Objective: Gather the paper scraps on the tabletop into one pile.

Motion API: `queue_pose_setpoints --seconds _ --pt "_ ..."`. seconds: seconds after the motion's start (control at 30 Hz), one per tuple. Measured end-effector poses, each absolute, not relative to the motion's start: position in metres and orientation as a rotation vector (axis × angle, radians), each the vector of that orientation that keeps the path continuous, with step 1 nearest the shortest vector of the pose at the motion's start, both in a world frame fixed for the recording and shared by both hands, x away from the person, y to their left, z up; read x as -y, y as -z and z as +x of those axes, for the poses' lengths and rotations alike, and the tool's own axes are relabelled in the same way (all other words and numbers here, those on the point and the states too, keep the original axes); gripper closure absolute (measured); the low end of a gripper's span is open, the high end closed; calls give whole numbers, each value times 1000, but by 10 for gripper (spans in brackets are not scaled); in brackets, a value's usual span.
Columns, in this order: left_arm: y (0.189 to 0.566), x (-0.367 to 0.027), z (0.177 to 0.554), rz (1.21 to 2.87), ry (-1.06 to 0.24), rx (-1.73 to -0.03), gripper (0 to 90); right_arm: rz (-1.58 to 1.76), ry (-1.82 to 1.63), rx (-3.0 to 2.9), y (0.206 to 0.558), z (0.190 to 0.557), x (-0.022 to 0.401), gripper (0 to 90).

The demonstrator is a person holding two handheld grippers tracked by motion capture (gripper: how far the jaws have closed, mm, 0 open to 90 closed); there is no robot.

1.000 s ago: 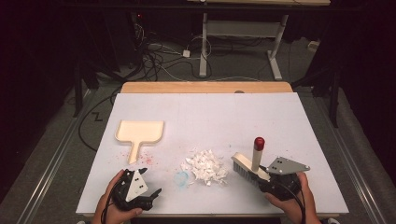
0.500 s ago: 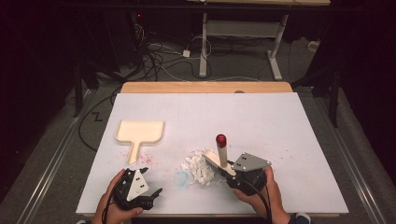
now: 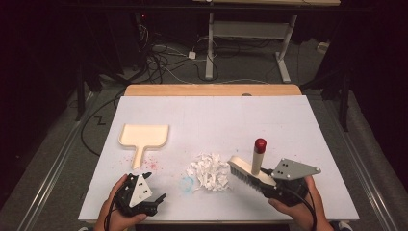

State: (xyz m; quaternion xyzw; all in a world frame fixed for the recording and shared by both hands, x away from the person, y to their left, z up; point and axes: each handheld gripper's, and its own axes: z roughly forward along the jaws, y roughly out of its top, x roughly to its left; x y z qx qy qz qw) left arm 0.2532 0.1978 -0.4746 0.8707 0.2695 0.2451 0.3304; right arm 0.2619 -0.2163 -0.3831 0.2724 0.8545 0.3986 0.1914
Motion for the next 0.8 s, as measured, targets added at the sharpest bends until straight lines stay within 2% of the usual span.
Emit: queue_pose_setpoints --seconds 0.27,0.6,0.8 --pt "474 -196 252 2285 -642 -689 189 720 -1084 -2583 404 248 218 685" --pt "475 -195 255 2294 -633 -679 188 596 -1074 -2541 411 277 168 685" --pt "476 -197 255 2293 -629 -681 189 564 -1096 -2525 401 279 164 685"
